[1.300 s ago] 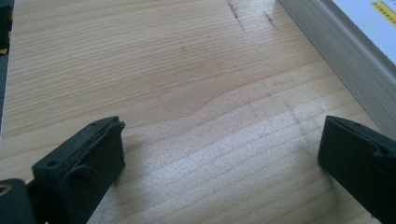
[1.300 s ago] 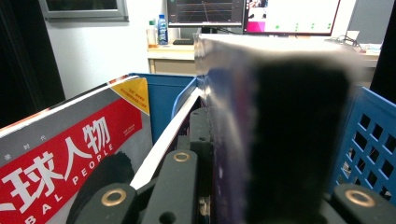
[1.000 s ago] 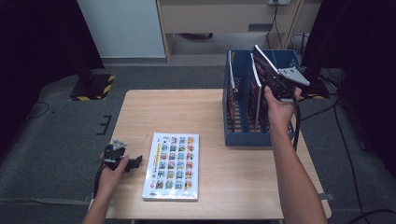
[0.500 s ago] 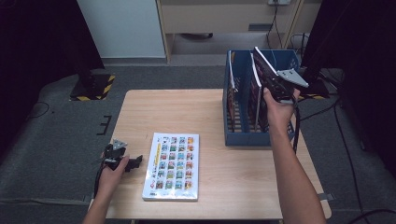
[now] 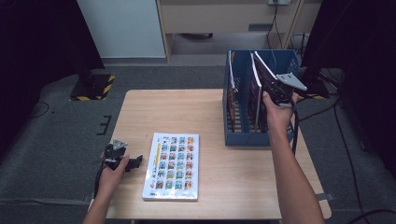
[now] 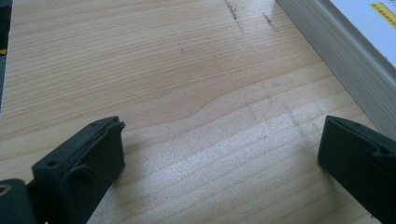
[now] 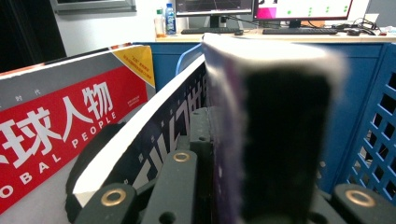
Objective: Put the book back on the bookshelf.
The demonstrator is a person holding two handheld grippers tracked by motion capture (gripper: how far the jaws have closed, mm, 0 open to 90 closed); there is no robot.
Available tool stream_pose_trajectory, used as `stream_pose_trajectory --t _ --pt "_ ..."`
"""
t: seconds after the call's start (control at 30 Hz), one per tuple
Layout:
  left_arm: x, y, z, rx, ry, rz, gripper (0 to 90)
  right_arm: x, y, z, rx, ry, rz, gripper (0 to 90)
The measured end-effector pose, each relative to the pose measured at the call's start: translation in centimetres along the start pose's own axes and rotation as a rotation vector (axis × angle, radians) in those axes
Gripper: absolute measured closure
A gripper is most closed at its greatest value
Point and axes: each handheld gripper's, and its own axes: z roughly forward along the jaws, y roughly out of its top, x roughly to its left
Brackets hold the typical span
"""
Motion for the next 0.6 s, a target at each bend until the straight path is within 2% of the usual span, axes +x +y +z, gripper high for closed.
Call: stream_pose_trajectory --t 0.2,0.43,0.53,0.6 --pt "0.0 0.0 0.0 -0.001 0.000 -0.002 0.0 0.2 -0.4 0.2 0.017 0.008 -0.008 83.7" --pt "0.0 0.0 0.0 -0.001 -0.001 -0.001 0.0 -0.1 -1.6 0.0 0.039 0.028 0.013 82.8" --pt "-0.1 0.1 0.1 -0.001 -0.001 -0.002 0.0 -0.2 -1.5 -0.1 0.050 0.039 0.005 81.9" --pt "-0.1 0.1 0.1 -0.001 -0.001 -0.001 0.0 -0.4 -1.2 -0.4 0.044 0.038 0.017 81.4"
